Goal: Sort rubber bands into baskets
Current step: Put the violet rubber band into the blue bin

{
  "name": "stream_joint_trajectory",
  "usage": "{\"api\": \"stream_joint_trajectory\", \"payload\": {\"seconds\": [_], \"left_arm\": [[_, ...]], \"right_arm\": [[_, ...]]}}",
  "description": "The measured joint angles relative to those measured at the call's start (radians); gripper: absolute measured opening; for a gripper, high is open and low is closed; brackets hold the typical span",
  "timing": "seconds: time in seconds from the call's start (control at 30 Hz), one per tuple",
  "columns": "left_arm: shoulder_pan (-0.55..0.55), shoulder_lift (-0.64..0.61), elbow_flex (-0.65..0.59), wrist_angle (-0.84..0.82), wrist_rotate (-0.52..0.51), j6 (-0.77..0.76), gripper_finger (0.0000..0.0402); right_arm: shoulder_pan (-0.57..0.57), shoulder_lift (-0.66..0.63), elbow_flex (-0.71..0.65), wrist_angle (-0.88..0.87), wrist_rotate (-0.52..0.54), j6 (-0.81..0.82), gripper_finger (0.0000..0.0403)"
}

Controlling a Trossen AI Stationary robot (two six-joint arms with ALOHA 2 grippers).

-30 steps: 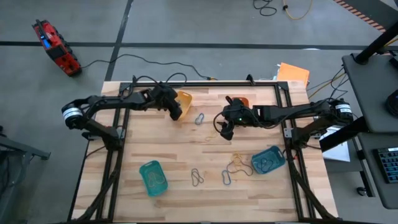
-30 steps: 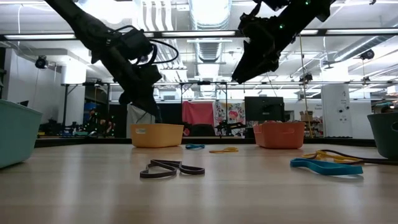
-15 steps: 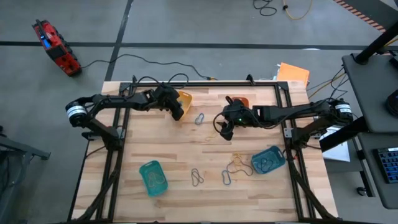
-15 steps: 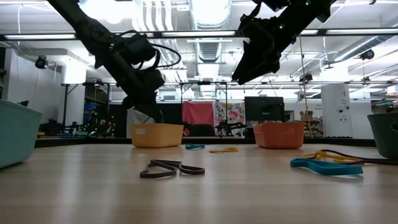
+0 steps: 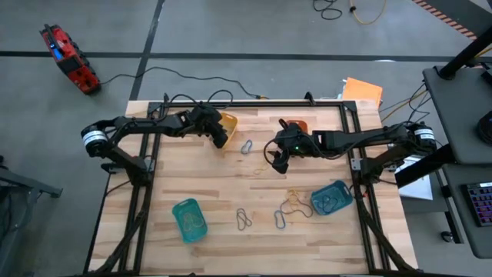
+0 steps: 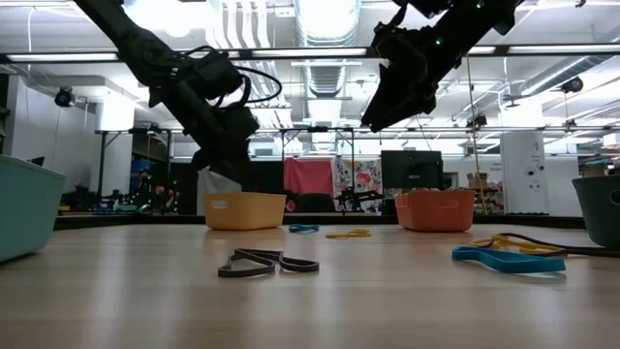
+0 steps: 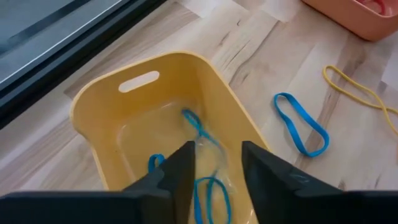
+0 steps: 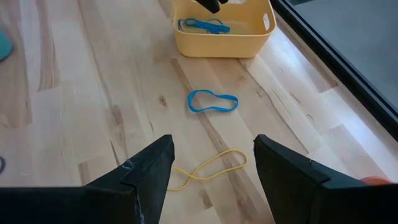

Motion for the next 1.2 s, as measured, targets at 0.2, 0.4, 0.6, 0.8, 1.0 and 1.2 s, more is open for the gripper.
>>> {"api": "stream_joint_trajectory", "payload": {"seconds": [0.2,0.4,0.6,0.8,1.0,1.2], "left_arm": [[-0.001,-0.005,0.000,0.000,0.000,0.000,0.0160],[-0.014,-0.040,0.000,-0.001,-0.001,0.002,0.0163],[-0.063,-0.107,0.000,0.002,-0.002,0.039,0.0159],[-0.162,-0.172,0.000,0.054,-0.040,0.091,0.0157],[-0.285,-0.226,0.000,0.114,-0.131,0.183,0.0157],[-0.346,-0.260,0.000,0.143,-0.133,0.217,0.0157]], "right_arm": [[0.000,0.000,0.000,-0.014,-0.016,0.004,0.0217],[0.000,0.000,0.000,-0.055,-0.077,0.045,0.0217],[0.031,0.000,0.008,-0.080,-0.106,0.056,0.0217],[0.089,0.001,0.032,-0.193,-0.109,0.087,0.0217],[0.175,0.001,0.040,-0.333,-0.136,0.078,0.0217],[0.261,0.001,0.040,-0.359,-0.136,0.078,0.0217]]}}
